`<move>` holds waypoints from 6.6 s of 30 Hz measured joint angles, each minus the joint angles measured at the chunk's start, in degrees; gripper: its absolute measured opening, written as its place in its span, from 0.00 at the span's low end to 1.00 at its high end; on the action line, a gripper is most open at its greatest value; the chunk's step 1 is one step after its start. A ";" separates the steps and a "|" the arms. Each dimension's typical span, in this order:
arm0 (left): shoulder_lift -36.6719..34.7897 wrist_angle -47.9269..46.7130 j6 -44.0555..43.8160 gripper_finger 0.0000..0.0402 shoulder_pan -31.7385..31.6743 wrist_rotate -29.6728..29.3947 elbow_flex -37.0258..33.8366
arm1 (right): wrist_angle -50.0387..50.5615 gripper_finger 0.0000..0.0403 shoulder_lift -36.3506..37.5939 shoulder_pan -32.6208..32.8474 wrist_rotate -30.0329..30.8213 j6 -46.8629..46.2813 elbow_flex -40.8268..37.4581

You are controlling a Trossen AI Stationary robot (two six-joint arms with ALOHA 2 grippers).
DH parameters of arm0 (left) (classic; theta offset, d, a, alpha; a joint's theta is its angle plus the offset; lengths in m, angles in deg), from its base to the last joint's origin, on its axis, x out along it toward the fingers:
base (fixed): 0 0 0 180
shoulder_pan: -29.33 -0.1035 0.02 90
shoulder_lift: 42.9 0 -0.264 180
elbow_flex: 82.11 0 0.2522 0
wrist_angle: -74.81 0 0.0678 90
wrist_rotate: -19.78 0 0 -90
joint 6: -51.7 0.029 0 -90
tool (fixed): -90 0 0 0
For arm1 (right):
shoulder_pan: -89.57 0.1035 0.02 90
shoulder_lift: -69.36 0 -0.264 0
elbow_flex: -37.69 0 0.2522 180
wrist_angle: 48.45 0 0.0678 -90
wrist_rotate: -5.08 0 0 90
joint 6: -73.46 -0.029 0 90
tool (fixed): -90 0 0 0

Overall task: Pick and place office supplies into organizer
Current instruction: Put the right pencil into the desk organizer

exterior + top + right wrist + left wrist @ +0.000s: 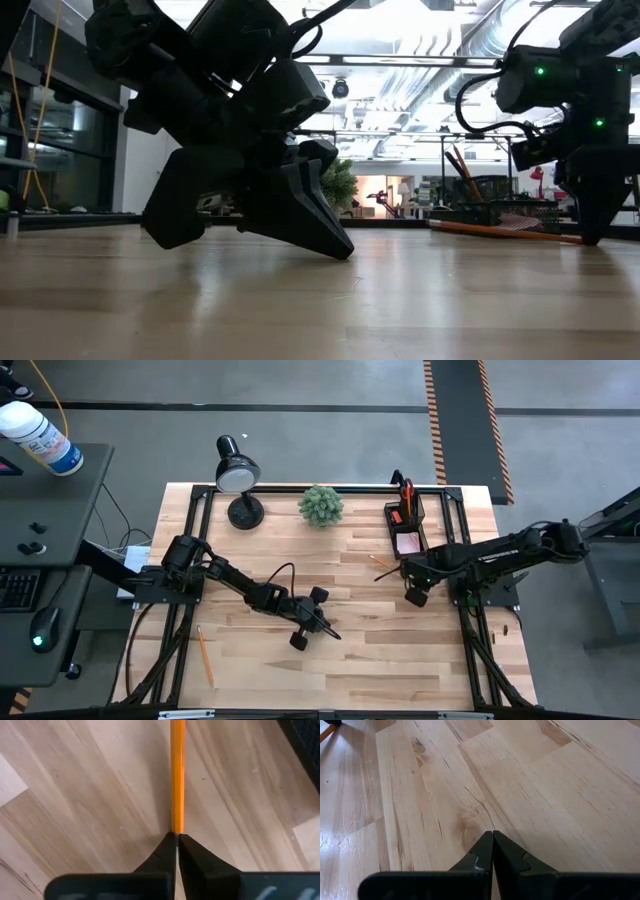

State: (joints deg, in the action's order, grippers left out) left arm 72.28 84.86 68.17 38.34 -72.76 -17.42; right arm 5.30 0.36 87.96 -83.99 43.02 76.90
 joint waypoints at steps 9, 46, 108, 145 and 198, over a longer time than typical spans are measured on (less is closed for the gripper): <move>0.00 0.00 0.00 0.00 0.00 0.00 0.00 | -3.69 0.00 -0.09 2.35 1.65 1.42 -0.15; -0.42 0.52 1.09 0.00 0.04 -2.62 -0.15 | -2.58 0.00 -0.10 30.36 40.50 -3.10 16.98; -14.40 36.54 20.30 0.45 -0.07 -10.98 3.80 | -40.70 0.00 -0.04 38.71 53.88 39.83 20.65; -14.40 43.90 18.28 0.13 -0.07 -5.65 3.78 | -41.57 0.00 -0.07 32.33 44.96 40.97 20.65; 0.89 7.35 -5.78 0.00 -34.98 29.75 41.27 | -13.23 0.00 -22.05 46.14 58.82 -16.20 20.48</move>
State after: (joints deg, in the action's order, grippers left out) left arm 73.17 92.22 62.39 3.37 -43.01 23.85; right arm -7.93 -21.69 134.10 -25.17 26.82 97.38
